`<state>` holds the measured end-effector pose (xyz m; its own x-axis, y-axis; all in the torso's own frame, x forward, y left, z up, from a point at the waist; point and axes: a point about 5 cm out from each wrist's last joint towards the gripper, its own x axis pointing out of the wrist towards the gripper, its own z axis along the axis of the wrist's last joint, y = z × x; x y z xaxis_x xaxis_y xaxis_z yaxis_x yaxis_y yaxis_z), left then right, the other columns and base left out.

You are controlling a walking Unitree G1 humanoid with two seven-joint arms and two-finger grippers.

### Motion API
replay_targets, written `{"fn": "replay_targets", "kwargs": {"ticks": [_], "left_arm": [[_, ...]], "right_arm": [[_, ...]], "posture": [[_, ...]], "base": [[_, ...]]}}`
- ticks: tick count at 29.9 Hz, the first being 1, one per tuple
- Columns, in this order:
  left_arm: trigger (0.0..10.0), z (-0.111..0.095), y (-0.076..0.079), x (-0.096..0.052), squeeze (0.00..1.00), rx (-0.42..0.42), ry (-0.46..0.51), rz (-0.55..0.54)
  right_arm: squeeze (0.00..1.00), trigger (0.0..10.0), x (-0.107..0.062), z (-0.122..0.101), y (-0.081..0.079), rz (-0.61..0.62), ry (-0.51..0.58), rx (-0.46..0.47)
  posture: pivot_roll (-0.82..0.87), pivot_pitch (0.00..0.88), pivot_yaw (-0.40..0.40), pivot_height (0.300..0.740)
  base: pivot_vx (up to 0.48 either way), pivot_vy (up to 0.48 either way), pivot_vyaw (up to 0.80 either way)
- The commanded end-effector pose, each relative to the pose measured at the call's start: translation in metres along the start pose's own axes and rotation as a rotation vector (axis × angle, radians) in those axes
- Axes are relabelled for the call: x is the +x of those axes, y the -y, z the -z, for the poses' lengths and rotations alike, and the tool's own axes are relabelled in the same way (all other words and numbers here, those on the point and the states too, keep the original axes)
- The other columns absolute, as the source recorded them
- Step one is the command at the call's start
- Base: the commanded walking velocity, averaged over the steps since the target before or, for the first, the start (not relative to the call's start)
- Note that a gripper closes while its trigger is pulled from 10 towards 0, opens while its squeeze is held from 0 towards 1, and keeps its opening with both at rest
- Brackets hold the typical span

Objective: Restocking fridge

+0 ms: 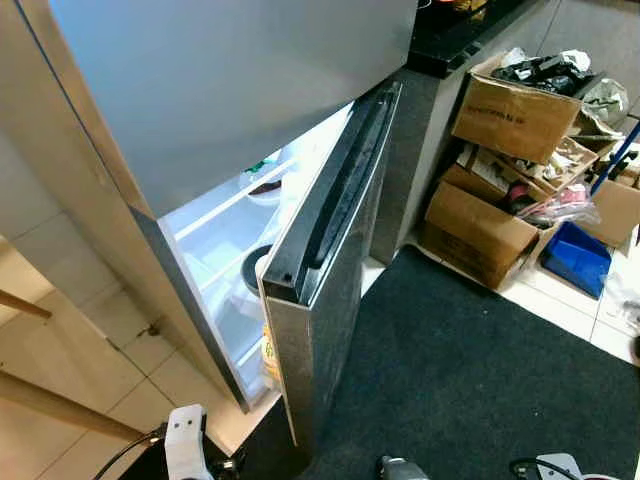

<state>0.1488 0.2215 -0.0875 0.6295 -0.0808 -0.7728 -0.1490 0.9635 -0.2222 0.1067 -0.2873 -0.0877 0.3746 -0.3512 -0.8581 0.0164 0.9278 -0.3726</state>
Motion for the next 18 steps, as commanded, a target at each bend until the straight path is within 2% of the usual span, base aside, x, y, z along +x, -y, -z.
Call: {"fn": "replay_targets", "kwargs": {"ticks": [1, 15, 18], "left_arm": [[10.0, 0.0086, 0.0022, -0.001, 0.0, -0.012, -0.03, 0.005], [10.0, 0.0101, 0.0038, -0.0009, 0.0, -0.02, -0.031, 0.008], [10.0, 0.0111, 0.0039, -0.001, 0.0, -0.029, -0.037, 0.013]], "right_arm": [[0.0, 10.0, -0.0004, 0.0029, 0.0015, 0.013, -0.008, 0.005], [0.0, 10.0, -0.0004, 0.0031, 0.001, 0.01, -0.009, 0.002], [0.0, 10.0, -0.0004, 0.0028, 0.0009, 0.01, -0.008, 0.001]], "posture": [[-0.03, 0.092, 0.002, 0.74], [-0.02, 0.094, 0.001, 0.74], [-0.02, 0.094, 0.001, 0.74]], "base": [[-0.398, 0.0, 0.0], [-0.428, 0.0, 0.0], [0.0, 0.0, 0.0]]}}
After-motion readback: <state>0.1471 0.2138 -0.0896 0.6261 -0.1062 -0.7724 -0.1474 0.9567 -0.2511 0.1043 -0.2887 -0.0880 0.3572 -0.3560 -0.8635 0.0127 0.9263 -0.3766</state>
